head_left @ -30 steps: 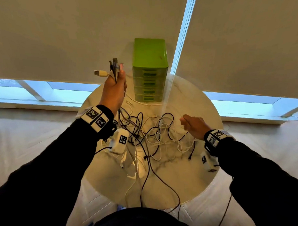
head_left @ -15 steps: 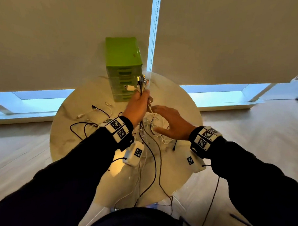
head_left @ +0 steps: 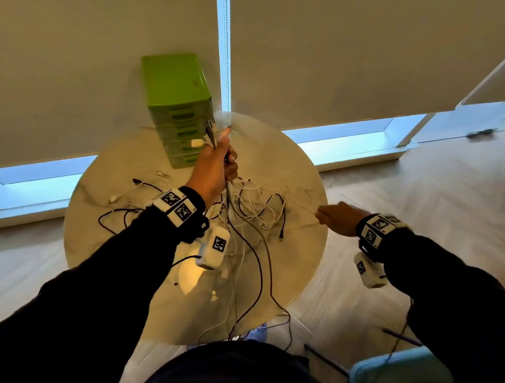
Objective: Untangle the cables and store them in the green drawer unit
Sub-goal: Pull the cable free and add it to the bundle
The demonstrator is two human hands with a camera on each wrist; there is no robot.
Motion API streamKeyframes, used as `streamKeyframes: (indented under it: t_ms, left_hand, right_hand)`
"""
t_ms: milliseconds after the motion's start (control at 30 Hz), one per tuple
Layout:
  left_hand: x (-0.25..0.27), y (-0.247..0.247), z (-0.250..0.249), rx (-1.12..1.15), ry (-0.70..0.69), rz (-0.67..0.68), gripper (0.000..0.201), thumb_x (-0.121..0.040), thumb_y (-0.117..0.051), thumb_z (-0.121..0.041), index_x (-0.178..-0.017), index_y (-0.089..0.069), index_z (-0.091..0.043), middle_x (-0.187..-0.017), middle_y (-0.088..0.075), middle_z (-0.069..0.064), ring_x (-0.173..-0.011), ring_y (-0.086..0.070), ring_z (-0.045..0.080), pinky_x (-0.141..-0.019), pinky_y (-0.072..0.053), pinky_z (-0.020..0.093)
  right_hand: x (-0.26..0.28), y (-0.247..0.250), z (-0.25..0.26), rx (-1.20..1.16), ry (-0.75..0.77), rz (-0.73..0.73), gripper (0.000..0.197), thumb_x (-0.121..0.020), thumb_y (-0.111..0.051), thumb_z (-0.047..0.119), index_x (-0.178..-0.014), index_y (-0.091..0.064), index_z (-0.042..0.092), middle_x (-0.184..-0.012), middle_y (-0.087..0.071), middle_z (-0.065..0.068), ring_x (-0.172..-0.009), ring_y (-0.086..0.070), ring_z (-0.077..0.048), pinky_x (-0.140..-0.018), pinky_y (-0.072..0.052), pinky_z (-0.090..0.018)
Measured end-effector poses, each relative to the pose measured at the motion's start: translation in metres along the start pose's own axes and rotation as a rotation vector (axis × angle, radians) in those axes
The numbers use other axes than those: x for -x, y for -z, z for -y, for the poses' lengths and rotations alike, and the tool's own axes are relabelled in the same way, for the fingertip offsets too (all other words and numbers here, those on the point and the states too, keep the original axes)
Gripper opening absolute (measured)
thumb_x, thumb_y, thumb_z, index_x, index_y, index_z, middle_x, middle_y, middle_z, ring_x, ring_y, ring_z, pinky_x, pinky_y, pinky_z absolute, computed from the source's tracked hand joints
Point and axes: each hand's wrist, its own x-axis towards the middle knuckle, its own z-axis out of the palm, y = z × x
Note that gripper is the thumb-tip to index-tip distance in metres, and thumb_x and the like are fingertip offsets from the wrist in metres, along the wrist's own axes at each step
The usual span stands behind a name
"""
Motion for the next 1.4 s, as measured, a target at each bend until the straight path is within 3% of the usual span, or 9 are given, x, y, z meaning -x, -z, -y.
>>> streamKeyframes:
  t_ms: [233, 367, 533, 767, 933, 1000, 1133, 1300, 1400]
  left_hand:
    - [0.007, -0.005, 0.017, 0.022, 0.080, 0.042, 0.052, -0.109, -0.038, -0.027, -0.155, -0.027, -0.005, -0.060, -0.035, -0.006, -0.050, -0.027, 0.007, -0.048, -0.026, 0.022]
    - [0.010, -0.003, 0.018, -0.008, 0.046, 0.005, 0.038, -0.109, -0.037, -0.027, -0.147, -0.042, -0.022, -0.060, -0.037, -0.007, -0.054, -0.031, 0.009, -0.051, -0.029, 0.023]
    - [0.016, 0.003, 0.010, -0.041, -0.013, -0.092, 0.031, -0.109, -0.034, -0.021, -0.084, -0.051, -0.028, -0.061, -0.045, -0.006, -0.057, -0.041, 0.011, -0.057, -0.040, 0.025]
    - [0.019, 0.017, 0.019, -0.324, -0.008, -0.169, 0.025, -0.107, -0.035, -0.042, -0.094, -0.052, -0.029, -0.073, -0.044, -0.003, -0.062, -0.040, 0.010, -0.059, -0.034, 0.026]
    - [0.025, 0.027, 0.008, -0.139, -0.020, -0.174, 0.022, -0.109, -0.035, -0.038, -0.099, -0.055, -0.034, -0.063, -0.031, -0.009, -0.052, -0.026, 0.007, -0.050, -0.023, 0.021]
    - [0.026, 0.028, 0.005, -0.089, -0.011, -0.167, 0.022, -0.108, -0.039, -0.039, -0.097, -0.056, -0.029, -0.058, -0.029, -0.012, -0.051, -0.024, 0.007, -0.051, -0.021, 0.023]
    - [0.029, 0.014, 0.005, -0.037, 0.050, -0.082, 0.051, -0.106, -0.045, -0.040, -0.102, -0.057, 0.010, -0.060, -0.025, -0.008, -0.053, -0.024, 0.009, -0.056, -0.018, 0.027]
    - [0.044, -0.023, -0.008, -0.047, 0.098, 0.260, 0.039, -0.110, -0.035, -0.032, -0.078, -0.049, -0.014, -0.060, -0.032, -0.007, -0.054, -0.029, 0.009, -0.054, -0.020, 0.024]
    - [0.051, -0.024, -0.022, -0.050, 0.118, 0.382, 0.034, -0.110, -0.032, -0.031, -0.091, -0.049, -0.009, -0.061, -0.035, -0.004, -0.056, -0.039, 0.013, -0.060, -0.033, 0.028]
  right_hand:
    - [-0.014, -0.015, 0.071, -0.395, 0.335, -0.220, 0.066, -0.095, -0.061, 0.024, -0.151, -0.029, 0.013, -0.153, -0.034, -0.013, -0.139, -0.038, -0.026, -0.114, -0.031, -0.035]
    - [-0.006, 0.007, 0.137, -0.511, 0.585, -0.240, 0.034, -0.101, -0.052, 0.035, -0.130, -0.052, 0.017, -0.123, -0.061, -0.003, -0.109, -0.056, -0.011, -0.095, -0.045, -0.028]
    - [0.007, 0.026, 0.140, -0.490, 0.552, -0.497, 0.029, -0.106, -0.030, 0.042, -0.091, -0.047, 0.023, -0.076, -0.056, -0.001, -0.068, -0.053, -0.020, -0.066, -0.044, -0.036]
    - [-0.003, 0.029, 0.102, -0.458, 0.368, -0.626, 0.029, -0.106, -0.032, 0.041, -0.095, -0.047, 0.018, -0.075, -0.059, -0.006, -0.065, -0.054, -0.027, -0.062, -0.041, -0.037]
    - [-0.014, -0.002, 0.037, -0.216, 0.092, -0.017, 0.020, -0.103, -0.044, 0.023, -0.092, -0.059, 0.017, -0.090, -0.067, -0.006, -0.092, -0.063, -0.031, -0.082, -0.043, -0.032]
    - [-0.012, -0.005, 0.034, -0.187, -0.061, 0.250, 0.030, -0.097, -0.055, 0.025, -0.127, -0.057, 0.017, -0.132, -0.059, -0.010, -0.123, -0.054, -0.028, -0.099, -0.040, -0.031]
    - [-0.001, 0.023, 0.087, -0.621, 0.251, -0.047, 0.081, -0.087, -0.073, 0.025, -0.154, -0.028, 0.018, -0.160, -0.028, -0.003, -0.146, -0.026, -0.017, -0.110, -0.023, -0.024]
    - [0.021, 0.047, 0.174, -0.637, 0.518, 0.246, 0.064, -0.089, -0.071, 0.037, -0.144, -0.045, 0.018, -0.142, -0.051, 0.006, -0.119, -0.050, 0.001, -0.103, -0.035, -0.014]
    - [0.020, 0.038, 0.174, -0.755, 0.491, 0.401, 0.038, -0.099, -0.058, 0.034, -0.091, -0.069, -0.002, -0.099, -0.072, -0.015, -0.085, -0.067, -0.010, -0.086, -0.049, -0.018]
